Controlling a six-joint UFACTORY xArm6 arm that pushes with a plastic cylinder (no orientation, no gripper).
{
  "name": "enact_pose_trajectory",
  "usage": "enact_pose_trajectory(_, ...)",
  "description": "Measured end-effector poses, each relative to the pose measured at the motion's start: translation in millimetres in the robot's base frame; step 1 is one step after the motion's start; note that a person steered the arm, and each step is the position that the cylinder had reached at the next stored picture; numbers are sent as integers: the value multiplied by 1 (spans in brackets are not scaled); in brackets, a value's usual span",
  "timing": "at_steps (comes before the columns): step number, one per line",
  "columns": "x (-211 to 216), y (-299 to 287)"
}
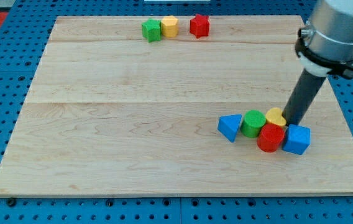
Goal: Push the red star towards the center of the board
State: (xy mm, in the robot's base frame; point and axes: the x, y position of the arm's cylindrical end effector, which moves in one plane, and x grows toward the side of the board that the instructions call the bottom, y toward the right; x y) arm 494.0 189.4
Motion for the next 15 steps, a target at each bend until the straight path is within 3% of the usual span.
enact_pose_trajectory(1, -19, 18)
enact_pose_trajectory(2, -49, -4)
enact_pose_trajectory(4, -253, -23)
enact_pose_trajectory(5, -287, -98)
enact_pose_trajectory(7, -281, -231)
enact_pose_trajectory(8, -212, -225)
enact_pose_trajectory(9, -239, -220)
enact_pose_trajectory(10, -213, -213)
enact_pose_trajectory(11, -146, -176)
enact_pose_trajectory(12, -122, -174)
enact_pose_trajectory(13, -177, -218)
enact_pose_trajectory(14, -138, -266)
enact_pose_trajectory(15, -85, -233)
